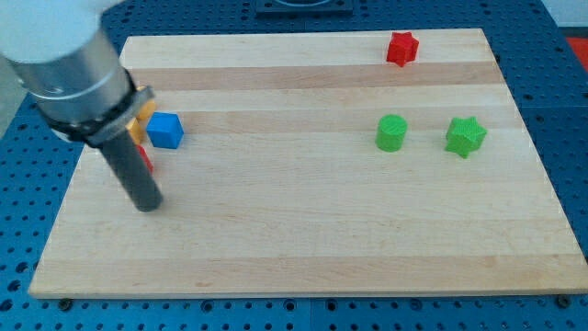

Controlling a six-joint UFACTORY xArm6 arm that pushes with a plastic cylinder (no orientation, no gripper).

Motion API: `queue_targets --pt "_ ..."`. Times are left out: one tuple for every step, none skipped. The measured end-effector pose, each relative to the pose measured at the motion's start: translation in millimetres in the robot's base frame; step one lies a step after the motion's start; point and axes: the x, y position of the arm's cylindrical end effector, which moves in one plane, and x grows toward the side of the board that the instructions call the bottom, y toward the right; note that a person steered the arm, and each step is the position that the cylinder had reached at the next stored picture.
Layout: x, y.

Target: Move red circle into yellow hexagon

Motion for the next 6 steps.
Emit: queue_targets --pt "-20.1 11.1" --pt "-37.2 2.4" --pt "-38.3 -17.3" --pt "-37.3 -20.7" --pt "-27.7 -30.6" --pt "-37.0 -53.8"
